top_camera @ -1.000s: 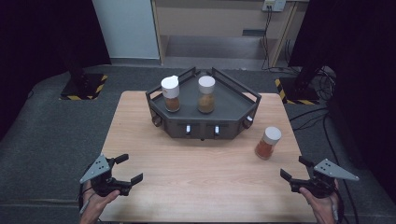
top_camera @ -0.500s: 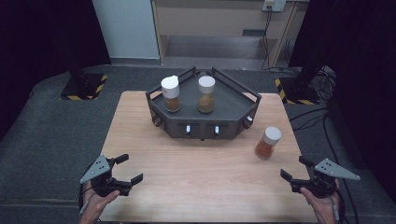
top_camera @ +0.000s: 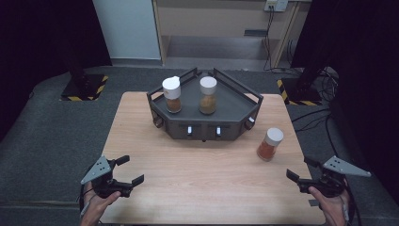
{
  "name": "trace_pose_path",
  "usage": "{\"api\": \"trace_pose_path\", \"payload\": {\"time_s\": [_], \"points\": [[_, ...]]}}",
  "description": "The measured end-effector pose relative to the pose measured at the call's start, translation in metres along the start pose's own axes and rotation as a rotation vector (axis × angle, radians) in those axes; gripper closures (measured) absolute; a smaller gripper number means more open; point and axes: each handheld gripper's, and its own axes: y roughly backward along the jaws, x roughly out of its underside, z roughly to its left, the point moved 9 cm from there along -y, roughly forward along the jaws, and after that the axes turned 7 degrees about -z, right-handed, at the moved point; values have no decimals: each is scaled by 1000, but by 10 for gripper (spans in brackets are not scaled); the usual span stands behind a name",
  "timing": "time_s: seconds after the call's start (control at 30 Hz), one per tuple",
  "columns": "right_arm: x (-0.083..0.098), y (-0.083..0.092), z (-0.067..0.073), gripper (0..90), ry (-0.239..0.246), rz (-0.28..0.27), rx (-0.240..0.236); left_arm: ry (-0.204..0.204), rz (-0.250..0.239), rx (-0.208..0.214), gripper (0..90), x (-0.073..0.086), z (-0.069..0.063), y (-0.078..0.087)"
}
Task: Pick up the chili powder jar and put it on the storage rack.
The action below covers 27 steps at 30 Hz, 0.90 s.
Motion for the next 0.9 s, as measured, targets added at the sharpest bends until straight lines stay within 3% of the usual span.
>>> {"api": "trace_pose_path", "payload": {"time_s": [0.47,0.9], "points": [[-23,-5,-4,71,1,50,-11,3,-1,1,1,0,0,0],[-52,-14,-6,79,36,63,7,1,2,-1,1,0,0,1]]}}
